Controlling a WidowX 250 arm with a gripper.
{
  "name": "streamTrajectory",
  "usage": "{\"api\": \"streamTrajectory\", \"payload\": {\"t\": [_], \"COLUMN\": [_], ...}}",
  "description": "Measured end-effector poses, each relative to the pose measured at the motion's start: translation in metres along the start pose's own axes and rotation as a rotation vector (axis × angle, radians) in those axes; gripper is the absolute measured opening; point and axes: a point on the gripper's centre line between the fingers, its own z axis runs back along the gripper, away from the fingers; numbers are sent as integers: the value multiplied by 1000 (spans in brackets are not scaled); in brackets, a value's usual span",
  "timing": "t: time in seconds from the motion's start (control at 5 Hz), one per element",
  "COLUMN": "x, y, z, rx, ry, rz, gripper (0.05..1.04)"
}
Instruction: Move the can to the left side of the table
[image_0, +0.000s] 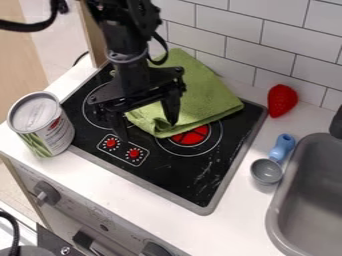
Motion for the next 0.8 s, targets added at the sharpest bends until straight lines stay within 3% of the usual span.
{"api": "streamTrajectory", "payload": {"t": [0.2, 0.4, 0.6, 0.8], "x": [2, 6, 26, 51], "y": [-11, -11, -6, -3], "z": [-4, -8, -11, -14], "rx": [17, 58, 41, 31], "ry": [-71, -93, -124, -188], "rz": [-246, -455, -588, -676], "gripper": [998, 998, 998, 998]}}
